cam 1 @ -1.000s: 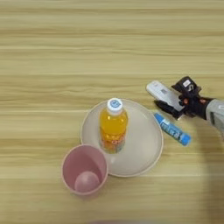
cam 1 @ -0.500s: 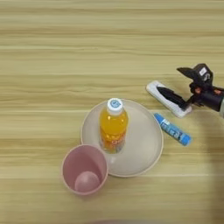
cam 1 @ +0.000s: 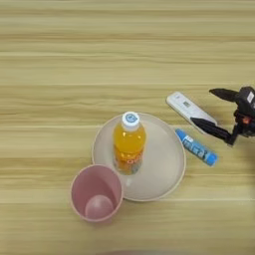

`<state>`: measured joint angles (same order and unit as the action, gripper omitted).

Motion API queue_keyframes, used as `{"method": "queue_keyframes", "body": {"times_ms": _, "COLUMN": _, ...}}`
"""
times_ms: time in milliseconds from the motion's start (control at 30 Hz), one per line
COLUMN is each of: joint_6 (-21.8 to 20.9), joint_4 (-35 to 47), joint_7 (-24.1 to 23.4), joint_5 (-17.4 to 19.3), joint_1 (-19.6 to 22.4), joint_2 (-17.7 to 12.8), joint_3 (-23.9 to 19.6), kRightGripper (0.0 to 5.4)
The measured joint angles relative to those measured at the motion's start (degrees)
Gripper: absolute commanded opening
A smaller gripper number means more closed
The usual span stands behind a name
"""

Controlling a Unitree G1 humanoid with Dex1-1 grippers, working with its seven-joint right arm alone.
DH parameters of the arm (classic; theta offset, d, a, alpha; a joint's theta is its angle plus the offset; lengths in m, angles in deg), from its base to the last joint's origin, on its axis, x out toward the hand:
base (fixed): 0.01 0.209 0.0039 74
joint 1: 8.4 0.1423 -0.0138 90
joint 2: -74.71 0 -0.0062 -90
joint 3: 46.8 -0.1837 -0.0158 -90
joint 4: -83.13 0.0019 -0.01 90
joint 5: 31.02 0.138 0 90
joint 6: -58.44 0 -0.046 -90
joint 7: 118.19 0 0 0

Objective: Move the objects on the table

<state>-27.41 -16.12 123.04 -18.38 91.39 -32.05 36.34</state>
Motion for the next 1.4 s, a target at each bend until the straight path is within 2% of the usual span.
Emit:
{"method": "queue_keyframes", "body": {"times_ms": 433, "joint_6": -0.06, "joint_4": 4.57, "joint_7": 4.26, "joint_5": -0.17, "joint_1": -6.09, "joint_2": -3.18, "joint_3": 0.27, "kRightGripper": 5.38}}
{"method": "queue_keyframes", "body": {"times_ms": 700, "joint_6": -0.98, "joint_4": 4.73, "joint_7": 5.64, "joint_5": -2.05, "joint_1": -8.18, "joint_2": -4.78, "joint_3": 2.12, "kRightGripper": 5.38}}
{"method": "queue_keyframes", "body": {"times_ms": 933, "joint_6": -1.05, "joint_4": 4.73, "joint_7": 6.39, "joint_5": -2.66, "joint_1": -8.62, "joint_2": -5.27, "joint_3": 3.25, "kRightGripper": 5.38}}
{"method": "queue_keyframes", "body": {"times_ms": 1400, "joint_6": -1.32, "joint_4": 3.05, "joint_7": 5.49, "joint_5": -7.89, "joint_1": -8.51, "joint_2": -5.48, "joint_3": 7.41, "kRightGripper": 5.38}}
